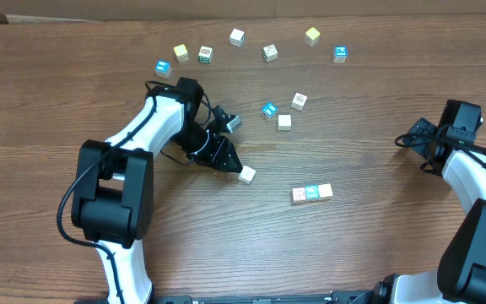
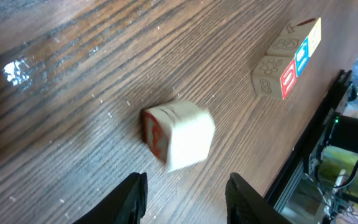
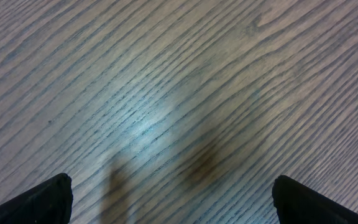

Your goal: Form a horizontal line

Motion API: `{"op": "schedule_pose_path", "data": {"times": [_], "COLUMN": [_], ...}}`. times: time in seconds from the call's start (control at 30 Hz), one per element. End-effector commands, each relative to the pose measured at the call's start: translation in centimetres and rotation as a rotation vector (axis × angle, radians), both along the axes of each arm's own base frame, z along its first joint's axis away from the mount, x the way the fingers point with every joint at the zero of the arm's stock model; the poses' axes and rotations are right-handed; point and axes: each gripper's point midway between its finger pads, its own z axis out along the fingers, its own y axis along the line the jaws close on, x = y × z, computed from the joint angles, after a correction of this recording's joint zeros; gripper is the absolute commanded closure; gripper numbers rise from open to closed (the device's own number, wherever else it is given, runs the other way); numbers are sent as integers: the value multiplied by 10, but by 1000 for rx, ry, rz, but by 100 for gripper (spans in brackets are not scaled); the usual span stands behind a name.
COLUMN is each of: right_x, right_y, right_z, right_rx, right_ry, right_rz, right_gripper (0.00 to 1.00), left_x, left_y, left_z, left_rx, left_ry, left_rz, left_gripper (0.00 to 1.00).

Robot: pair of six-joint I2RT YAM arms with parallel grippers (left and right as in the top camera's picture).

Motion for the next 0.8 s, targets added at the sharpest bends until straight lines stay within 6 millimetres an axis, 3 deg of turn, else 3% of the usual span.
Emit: {"op": "schedule_pose_path", "data": {"times": [0.0, 0.13, 0.27, 0.37, 0.5, 0.77], "right_x": [2, 2, 2, 2, 2, 2], "right_y": [-2, -2, -2, -2, -2, -2], "right_z": [3, 3, 3, 3, 3, 3], "right_rx": [-5, -5, -5, -5, -5, -5], "right_ry": [-11, -11, -11, -11, -11, -11], "right_rz": [-6, -6, -6, -6, -6, -6], "right_gripper": [0, 0, 0, 0, 0, 0], "left_x": [-8, -8, -3, 1, 1, 2], "left_y": [-6, 0, 3, 1, -2, -31], "left_z": [-15, -21, -12, 2, 9, 23], "left_rx": [-36, 31, 80, 72, 72, -76], "left_ry": [46, 80, 34, 4, 3, 2], "left_rz": [-27, 12, 8, 24, 45, 29], "left_gripper": [64, 55, 76, 80, 96, 96]}}
